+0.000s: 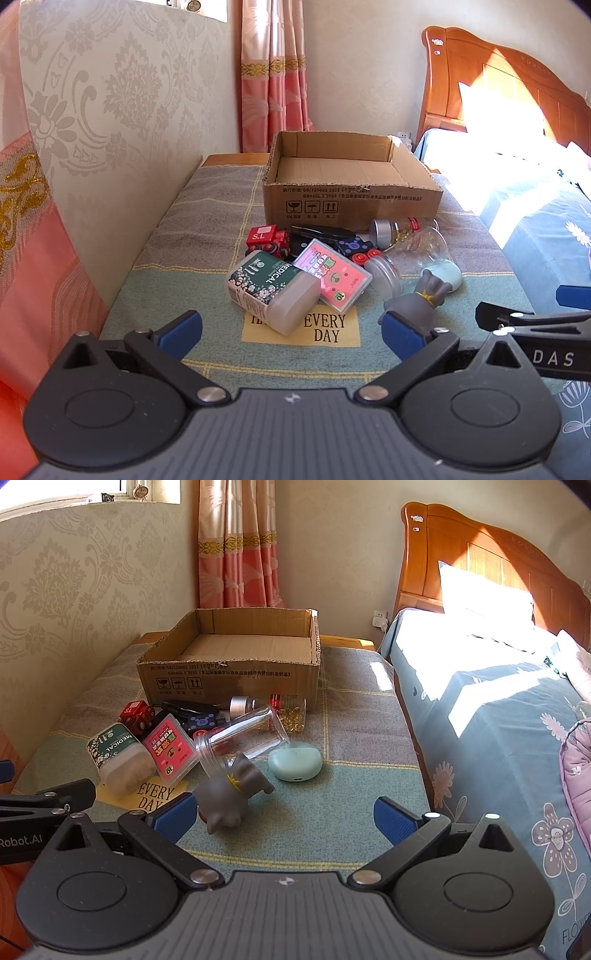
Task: Organize rigid objects
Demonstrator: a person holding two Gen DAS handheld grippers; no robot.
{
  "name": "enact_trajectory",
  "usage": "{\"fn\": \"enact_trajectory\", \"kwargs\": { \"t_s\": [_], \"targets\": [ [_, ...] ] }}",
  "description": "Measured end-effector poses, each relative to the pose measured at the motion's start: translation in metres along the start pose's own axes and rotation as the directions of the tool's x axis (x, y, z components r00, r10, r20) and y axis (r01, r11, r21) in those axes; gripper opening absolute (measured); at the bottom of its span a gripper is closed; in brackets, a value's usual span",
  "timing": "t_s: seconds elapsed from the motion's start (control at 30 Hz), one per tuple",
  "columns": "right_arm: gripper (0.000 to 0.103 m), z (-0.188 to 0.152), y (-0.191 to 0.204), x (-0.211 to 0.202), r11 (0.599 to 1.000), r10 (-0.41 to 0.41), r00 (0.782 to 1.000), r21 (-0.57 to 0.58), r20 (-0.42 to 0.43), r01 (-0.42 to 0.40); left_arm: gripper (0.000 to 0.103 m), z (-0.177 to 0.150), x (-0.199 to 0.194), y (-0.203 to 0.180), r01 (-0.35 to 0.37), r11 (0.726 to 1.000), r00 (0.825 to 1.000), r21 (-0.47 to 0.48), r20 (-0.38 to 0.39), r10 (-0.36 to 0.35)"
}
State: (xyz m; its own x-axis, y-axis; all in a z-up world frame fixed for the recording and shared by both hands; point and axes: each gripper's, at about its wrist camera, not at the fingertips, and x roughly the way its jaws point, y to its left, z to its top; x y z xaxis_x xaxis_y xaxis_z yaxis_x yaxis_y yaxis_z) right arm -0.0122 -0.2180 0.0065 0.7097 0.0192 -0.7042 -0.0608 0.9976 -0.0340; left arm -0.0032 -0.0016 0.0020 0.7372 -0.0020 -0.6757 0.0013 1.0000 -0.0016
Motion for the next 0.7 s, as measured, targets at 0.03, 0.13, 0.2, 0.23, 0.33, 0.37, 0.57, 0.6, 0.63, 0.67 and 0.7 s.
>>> {"fn": "enact_trajectory", "kwargs": {
  "t_s": [0.03, 0.13, 0.2, 0.23, 0.33, 0.37, 0.57, 0.6, 0.63, 0.67, 0.7],
  "targets": [
    [0.103, 0.0000, 0.0001, -0.0001, 1.000, 0.000, 1.000, 0.000, 0.000, 0.000, 0.103, -0.0002, 0.0002, -0.0001, 0.000, 1.000, 1.000, 0.000, 0.000, 0.000],
    [0.103, -0.0003, -0.0003, 0.0003, 1.000, -0.001, 1.000, 0.000, 0.000, 0.001, 0.103, -0.0004, -0.0001, -0.0004, 0.002, 1.000, 1.000, -0.001, 0.001, -0.002],
    [0.103, 0.0005, 0.0001, -0.0004, 1.000, -0.002, 1.000, -0.002, 0.001, 0.002, 0.103, -0.0006, -0.0007, -0.0006, 0.003, 1.000, 1.000, -0.001, 0.003, -0.003],
    [0.103, 0.0010, 0.0003, -0.0009, 1.000, -0.002, 1.000, -0.001, 0.001, 0.002, 0.103, -0.0005, -0.0009, -0.0008, 0.003, 1.000, 1.000, -0.002, 0.004, -0.003],
    [0.103, 0.0016, 0.0003, -0.0017, 1.000, -0.002, 1.000, -0.003, 0.003, 0.002, 0.103, 0.0002, -0.0012, -0.0014, 0.004, 1.000, 1.000, -0.004, 0.004, -0.004],
    [0.103, 0.0025, -0.0001, -0.0024, 1.000, -0.002, 1.000, -0.002, 0.004, 0.002, 0.103, 0.0002, -0.0012, -0.0015, 0.003, 1.000, 1.000, -0.003, 0.004, -0.003],
    [0.103, 0.0022, -0.0001, -0.0022, 1.000, -0.003, 1.000, -0.002, 0.004, 0.003, 0.103, 0.0003, -0.0015, -0.0016, 0.004, 1.000, 1.000, -0.004, 0.004, -0.004],
    [0.103, 0.0026, 0.0000, -0.0025, 1.000, -0.003, 1.000, -0.003, 0.004, 0.003, 0.103, 0.0004, -0.0014, -0.0013, 0.004, 1.000, 1.000, -0.005, 0.004, -0.004],
    [0.103, 0.0028, -0.0002, -0.0028, 1.000, -0.004, 1.000, -0.003, 0.004, 0.004, 0.103, 0.0004, -0.0013, -0.0014, 0.004, 1.000, 1.000, -0.005, 0.004, -0.004],
    [0.103, 0.0033, -0.0006, -0.0032, 1.000, -0.004, 1.000, -0.002, 0.005, 0.004, 0.103, 0.0004, -0.0014, -0.0015, 0.004, 1.000, 1.000, -0.004, 0.005, -0.004],
    [0.103, 0.0029, -0.0008, -0.0028, 1.000, -0.004, 1.000, -0.002, 0.005, 0.004, 0.103, 0.0008, -0.0012, -0.0011, 0.004, 1.000, 1.000, -0.005, 0.004, -0.004]
  ]
}}
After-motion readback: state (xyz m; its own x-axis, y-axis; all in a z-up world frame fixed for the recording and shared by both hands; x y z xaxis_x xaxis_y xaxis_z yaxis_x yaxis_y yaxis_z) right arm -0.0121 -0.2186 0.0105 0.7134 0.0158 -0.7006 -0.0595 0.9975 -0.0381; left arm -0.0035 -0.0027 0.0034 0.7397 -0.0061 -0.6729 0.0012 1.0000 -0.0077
